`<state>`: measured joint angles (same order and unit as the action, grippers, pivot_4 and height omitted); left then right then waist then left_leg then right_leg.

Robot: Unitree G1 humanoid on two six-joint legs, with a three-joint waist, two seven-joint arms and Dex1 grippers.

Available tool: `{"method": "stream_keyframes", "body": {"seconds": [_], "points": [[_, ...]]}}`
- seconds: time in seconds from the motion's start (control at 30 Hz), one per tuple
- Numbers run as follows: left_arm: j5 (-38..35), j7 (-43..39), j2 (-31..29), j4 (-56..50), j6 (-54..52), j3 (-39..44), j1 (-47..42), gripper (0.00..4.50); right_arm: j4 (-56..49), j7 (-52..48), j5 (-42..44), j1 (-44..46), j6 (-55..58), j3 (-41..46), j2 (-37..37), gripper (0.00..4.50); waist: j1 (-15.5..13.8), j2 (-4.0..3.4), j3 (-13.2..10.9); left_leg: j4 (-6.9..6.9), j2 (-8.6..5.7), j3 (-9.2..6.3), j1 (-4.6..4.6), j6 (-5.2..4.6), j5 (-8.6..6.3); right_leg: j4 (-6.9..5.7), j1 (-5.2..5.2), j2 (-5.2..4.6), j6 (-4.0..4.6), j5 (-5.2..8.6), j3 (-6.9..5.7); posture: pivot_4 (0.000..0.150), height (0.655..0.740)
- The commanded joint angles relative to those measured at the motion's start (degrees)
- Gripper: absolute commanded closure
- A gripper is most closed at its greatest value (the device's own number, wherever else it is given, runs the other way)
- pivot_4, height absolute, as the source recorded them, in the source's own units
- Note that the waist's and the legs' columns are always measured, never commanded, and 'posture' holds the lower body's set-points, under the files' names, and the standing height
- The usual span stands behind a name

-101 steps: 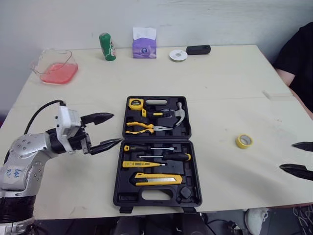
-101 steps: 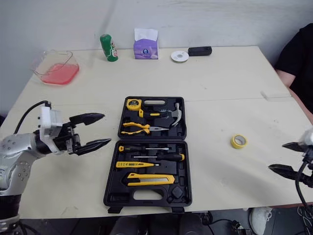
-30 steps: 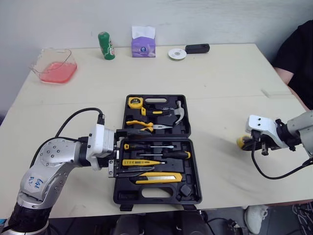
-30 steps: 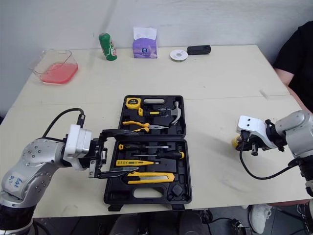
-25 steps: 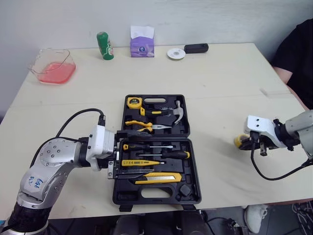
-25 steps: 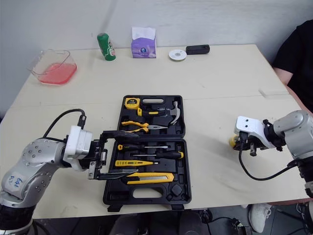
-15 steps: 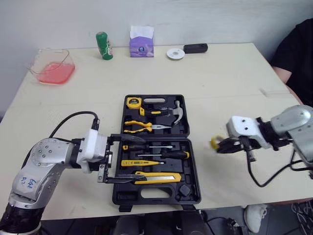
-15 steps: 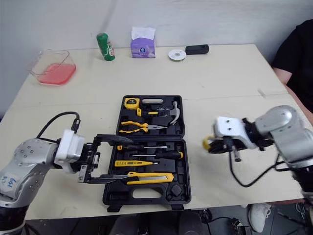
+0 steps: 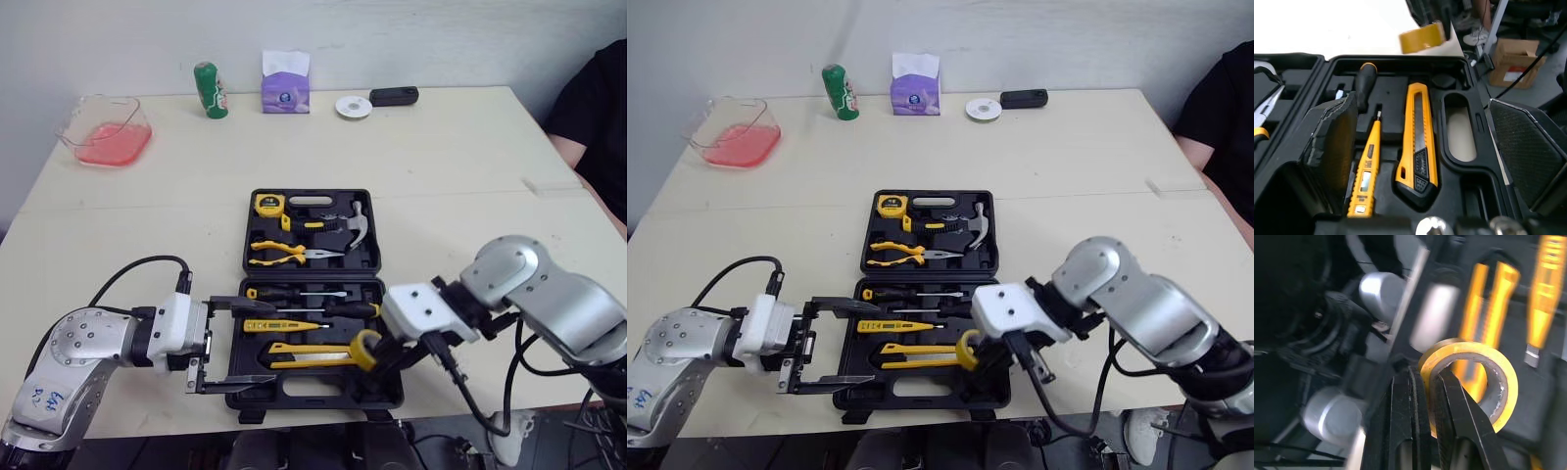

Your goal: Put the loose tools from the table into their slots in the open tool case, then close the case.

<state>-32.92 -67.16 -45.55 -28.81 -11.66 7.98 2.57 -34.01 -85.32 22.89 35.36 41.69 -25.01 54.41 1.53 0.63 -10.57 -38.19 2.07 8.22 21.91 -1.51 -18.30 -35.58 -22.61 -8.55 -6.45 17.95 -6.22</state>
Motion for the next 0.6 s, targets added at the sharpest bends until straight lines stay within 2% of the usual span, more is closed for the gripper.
{"method": "stream_keyframes", "body": {"seconds": [0.03, 0.17, 0.6], "points": [[-0.3, 0.0, -0.5, -2.4, 0.3, 0.0, 0.6, 0.00, -2.4, -1.7, -0.6, -0.6, -1.1, -1.8, 2.0, 4.48, 0.0, 0.00, 0.0, -0.01, -0.02, 0.00, 0.00, 0.00, 0.00, 0.00, 0.00, 0.00, 0.00, 0.00, 0.00, 0.150, 0.7400], [-0.7, 0.2, -0.8, -3.2, -0.6, -0.1, 1.3, 0.00, -2.3, -0.6, -0.9, -0.8, -0.2, -2.6, 2.1, 4.48, 0.0, 0.00, 0.0, -0.02, -0.06, 0.00, 0.00, -0.03, -0.01, -0.01, 0.00, -0.01, -0.01, 0.00, 0.01, 0.150, 0.7400], [-2.2, 2.3, -1.4, -6.8, -4.0, 0.9, 2.5, 0.00, 0.7, 2.0, -10.4, -2.5, -3.5, -7.5, 1.4, 4.48, 0.0, 0.00, 0.0, -0.04, -0.03, -0.01, 0.02, -0.02, -0.01, -0.02, -0.01, 0.02, 0.00, 0.00, -0.02, 0.150, 0.7400]]}}
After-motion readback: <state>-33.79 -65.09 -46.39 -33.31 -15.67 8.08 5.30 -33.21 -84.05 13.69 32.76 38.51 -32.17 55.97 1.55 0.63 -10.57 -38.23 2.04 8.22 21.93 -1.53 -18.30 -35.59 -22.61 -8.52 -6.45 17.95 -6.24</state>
